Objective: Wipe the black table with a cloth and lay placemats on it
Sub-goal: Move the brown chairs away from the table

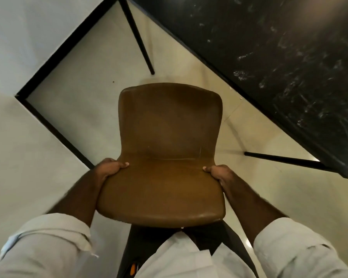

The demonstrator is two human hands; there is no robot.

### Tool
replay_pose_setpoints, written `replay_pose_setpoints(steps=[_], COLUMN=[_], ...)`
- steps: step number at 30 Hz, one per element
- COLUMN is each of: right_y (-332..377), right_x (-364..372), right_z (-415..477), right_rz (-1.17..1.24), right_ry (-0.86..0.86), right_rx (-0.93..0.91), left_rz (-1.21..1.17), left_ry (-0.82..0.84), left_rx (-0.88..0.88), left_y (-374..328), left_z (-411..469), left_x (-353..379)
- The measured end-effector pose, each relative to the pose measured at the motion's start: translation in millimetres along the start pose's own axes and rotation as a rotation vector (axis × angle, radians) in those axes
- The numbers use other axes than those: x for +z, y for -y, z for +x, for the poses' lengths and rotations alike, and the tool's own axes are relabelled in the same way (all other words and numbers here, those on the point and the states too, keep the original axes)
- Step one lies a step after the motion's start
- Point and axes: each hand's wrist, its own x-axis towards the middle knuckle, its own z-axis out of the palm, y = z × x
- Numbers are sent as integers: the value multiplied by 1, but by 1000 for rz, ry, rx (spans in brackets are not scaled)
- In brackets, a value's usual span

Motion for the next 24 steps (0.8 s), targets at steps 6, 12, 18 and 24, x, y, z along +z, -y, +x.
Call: replay_pose_setpoints(steps=[6,12,18,24], right_y=[38,80,113,133], right_x=[-24,-29,-27,-35], right_z=[-2,6,17,26], right_rz=[167,383,534,633], right_ry=[-46,-41,-57,-60], right_rx=[-34,-8,73,127], left_rz=[192,399,531,603], left_ry=[-38,-26,25,74], left_rx=[149,260,305,314], left_y=[-113,-232,-322,-383], left_z=[6,21,45,65], left_x=[-29,-55,-66,-59])
